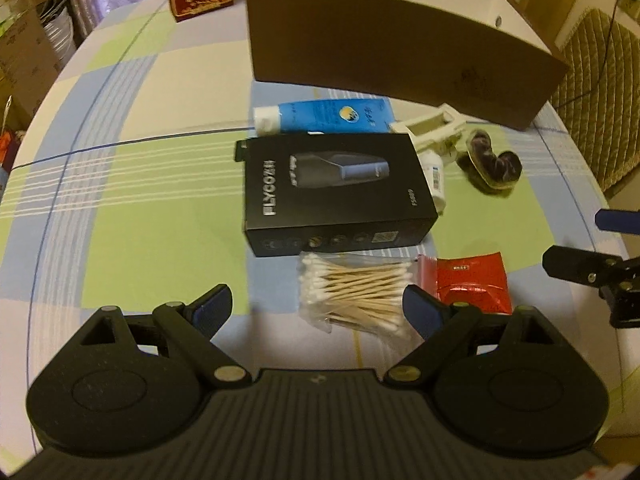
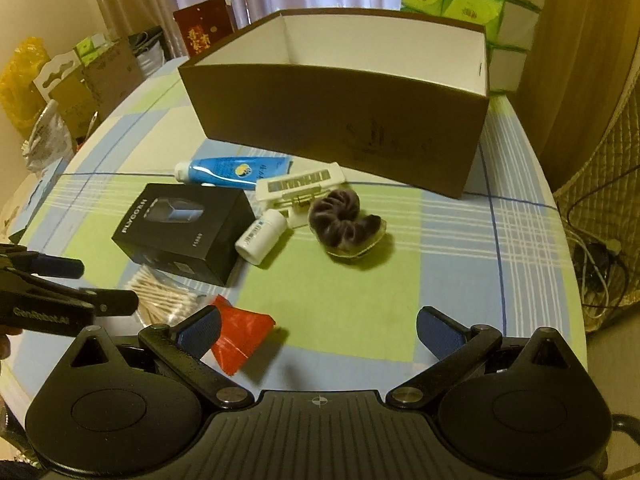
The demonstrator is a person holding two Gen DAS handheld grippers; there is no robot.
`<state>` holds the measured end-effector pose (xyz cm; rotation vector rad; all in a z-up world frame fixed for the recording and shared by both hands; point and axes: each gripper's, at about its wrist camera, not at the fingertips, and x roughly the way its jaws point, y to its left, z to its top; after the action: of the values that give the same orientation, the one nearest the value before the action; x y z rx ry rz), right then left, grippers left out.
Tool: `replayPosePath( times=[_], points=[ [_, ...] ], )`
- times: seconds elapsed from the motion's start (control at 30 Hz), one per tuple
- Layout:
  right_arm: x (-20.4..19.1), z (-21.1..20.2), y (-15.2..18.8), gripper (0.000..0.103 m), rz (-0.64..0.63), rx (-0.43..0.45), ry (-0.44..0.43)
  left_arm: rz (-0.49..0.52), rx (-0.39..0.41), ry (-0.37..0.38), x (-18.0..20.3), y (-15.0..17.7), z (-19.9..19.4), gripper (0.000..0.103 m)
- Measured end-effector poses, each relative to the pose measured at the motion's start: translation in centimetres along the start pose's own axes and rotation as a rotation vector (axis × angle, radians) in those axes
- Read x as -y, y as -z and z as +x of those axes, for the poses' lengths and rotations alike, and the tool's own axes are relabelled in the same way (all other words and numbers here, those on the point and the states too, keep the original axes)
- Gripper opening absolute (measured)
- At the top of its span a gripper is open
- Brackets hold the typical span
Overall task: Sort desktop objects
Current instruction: 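Withdraw both tools from the box back toward the table items, then grasp the cotton swab bag with the left tool while the right tool grasps the red packet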
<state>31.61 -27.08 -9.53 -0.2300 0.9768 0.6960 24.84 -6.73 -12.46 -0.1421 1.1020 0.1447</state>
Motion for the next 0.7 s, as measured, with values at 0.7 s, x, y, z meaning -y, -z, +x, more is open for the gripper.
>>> replayPosePath(
  times=[0.7],
  points=[
    [-1.1,1.3,0.0,0.101,-0.102,0.01,-0.048,-0.107,0.007,-0.001,-5.2,1.5,1.4,0.054]
  ],
)
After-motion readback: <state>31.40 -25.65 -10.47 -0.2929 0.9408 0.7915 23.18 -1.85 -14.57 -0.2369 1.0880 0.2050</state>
